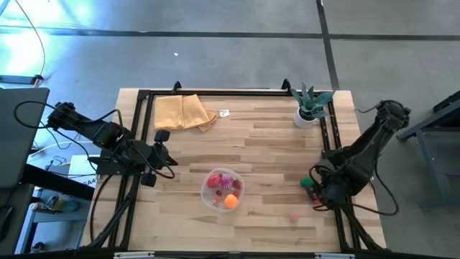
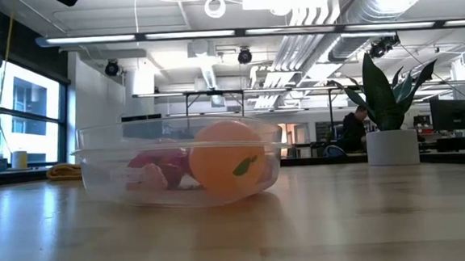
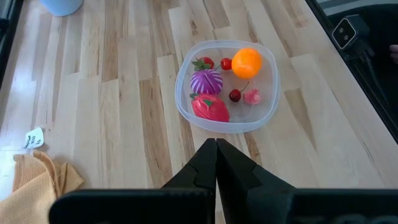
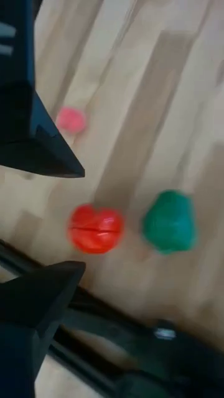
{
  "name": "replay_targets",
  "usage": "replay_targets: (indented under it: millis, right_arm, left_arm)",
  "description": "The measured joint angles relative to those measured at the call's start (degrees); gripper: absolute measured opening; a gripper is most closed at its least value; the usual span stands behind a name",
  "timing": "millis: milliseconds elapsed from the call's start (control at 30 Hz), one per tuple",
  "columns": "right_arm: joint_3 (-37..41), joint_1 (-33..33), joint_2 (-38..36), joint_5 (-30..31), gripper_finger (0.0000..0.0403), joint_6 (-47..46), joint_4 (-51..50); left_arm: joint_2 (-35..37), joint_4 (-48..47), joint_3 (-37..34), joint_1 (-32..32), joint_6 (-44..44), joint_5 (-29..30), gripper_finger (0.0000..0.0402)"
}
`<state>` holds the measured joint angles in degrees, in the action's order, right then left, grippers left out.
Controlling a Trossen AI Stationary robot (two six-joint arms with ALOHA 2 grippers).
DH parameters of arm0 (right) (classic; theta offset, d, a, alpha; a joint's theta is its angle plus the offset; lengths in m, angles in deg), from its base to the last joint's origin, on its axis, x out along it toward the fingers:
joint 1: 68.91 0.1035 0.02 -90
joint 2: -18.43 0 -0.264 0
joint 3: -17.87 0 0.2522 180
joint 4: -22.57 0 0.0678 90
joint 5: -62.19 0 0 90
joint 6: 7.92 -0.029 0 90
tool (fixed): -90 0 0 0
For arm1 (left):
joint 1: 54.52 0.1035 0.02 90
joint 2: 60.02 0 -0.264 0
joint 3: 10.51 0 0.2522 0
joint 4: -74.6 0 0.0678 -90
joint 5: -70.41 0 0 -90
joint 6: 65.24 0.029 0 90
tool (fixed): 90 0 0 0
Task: Pick and placing Produce into tupperware
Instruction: Put the tomato into the bin
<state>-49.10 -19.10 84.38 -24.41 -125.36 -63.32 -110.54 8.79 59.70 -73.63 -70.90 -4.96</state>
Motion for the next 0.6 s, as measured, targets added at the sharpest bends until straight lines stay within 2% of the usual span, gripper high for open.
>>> replay_targets:
  millis: [267, 600]
  right_arm:
    - [2.4, 3.0, 0.8, -2.0, 0.0224, -9.7, 4.2]
    - [2.4, 3.9, 5.1, -2.2, 0.0225, -11.2, 3.9]
  left_arm:
    - [0.0, 0.0, 0.0, 0.0, 0.0, 0.0, 0.0001]
    - [0.0, 0.0, 0.0, 0.0, 0.0, 0.0, 0.0001]
